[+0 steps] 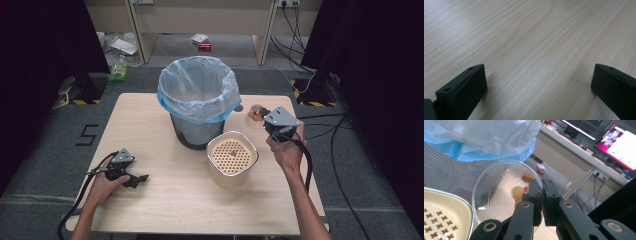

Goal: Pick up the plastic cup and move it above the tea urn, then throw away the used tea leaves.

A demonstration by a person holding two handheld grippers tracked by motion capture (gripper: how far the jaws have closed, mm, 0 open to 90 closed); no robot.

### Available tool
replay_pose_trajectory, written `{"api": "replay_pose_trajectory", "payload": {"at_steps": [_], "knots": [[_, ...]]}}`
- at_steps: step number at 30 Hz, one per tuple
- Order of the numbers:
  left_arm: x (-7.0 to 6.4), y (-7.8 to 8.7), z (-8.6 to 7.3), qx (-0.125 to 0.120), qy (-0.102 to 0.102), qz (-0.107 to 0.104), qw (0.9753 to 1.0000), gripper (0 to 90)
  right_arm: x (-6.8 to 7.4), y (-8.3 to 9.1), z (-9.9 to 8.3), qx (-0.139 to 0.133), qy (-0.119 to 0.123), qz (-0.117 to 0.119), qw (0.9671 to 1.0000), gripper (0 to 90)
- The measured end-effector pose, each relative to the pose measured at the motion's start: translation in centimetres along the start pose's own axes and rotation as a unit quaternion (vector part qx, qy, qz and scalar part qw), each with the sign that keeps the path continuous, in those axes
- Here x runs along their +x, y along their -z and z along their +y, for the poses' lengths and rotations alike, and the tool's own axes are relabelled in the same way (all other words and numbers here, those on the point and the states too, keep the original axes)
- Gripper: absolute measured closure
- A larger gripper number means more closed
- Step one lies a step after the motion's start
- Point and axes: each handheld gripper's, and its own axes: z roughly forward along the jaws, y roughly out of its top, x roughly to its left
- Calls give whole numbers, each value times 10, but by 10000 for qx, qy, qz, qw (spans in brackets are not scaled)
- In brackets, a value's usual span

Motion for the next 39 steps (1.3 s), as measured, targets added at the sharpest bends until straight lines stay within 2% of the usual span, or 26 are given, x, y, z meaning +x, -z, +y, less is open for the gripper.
{"api": "replay_pose_trajectory", "payload": {"at_steps": [12,18,19,20,21,22,23,24,25,26,27,28,29,32,33,34,35,36,37,39], "knots": [[0,0,0,-1,2,0,10000,0,11,13,4,-246,158,-7,9996,870],[0,0,0,1,-1,-1,10000,0,25,24,4,-678,273,-87,9973,870],[0,0,0,1,-1,-1,10000,0,25,24,4,-678,273,-87,9973,870],[0,0,0,1,-1,1,10000,0,33,28,3,-888,442,-168,9949,870],[0,0,0,1,-1,1,10000,0,33,28,3,-888,442,-168,9949,870],[0,0,0,-1,2,1,10000,0,42,31,1,-1117,701,-310,9908,870],[0,0,0,1,-1,1,10000,0,46,32,1,-1160,855,-401,9887,870],[0,0,0,1,-1,1,10000,0,52,34,-1,-1211,1117,-555,9848,871],[0,0,0,-1,0,2,10000,0,52,34,-1,-1211,1117,-555,9848,871],[0,0,0,-1,-1,1,10000,0,60,36,-3,-1288,1363,-676,9799,872],[0,0,0,-3,0,1,10000,0,77,39,-8,-1395,2071,-1014,9630,872],[0,0,0,-3,0,1,10000,0,77,39,-8,-1395,2071,-1014,9630,872],[0,0,0,-3,-1,0,10000,0,90,39,-14,-1489,2557,-1210,9475,875],[0,0,0,-5,1,2,10000,0,100,38,-20,-1527,2974,-1384,9323,877],[0,0,0,-5,1,2,10000,0,102,37,-21,-1517,3154,-1442,9256,877],[0,0,0,-3,-1,1,10000,0,102,37,-21,-1517,3154,-1442,9256,877],[0,0,0,-4,0,1,10000,0,103,36,-22,-1538,3308,-1493,9190,878],[0,0,0,-4,0,1,10000,0,105,36,-23,-1541,3390,-1547,9151,877],[0,0,0,-2,-2,1,10000,0,105,37,-22,-1609,3474,-1680,9084,878],[0,0,0,-4,0,2,10000,0,104,37,-21,-1725,3468,-1840,9034,879]]}}
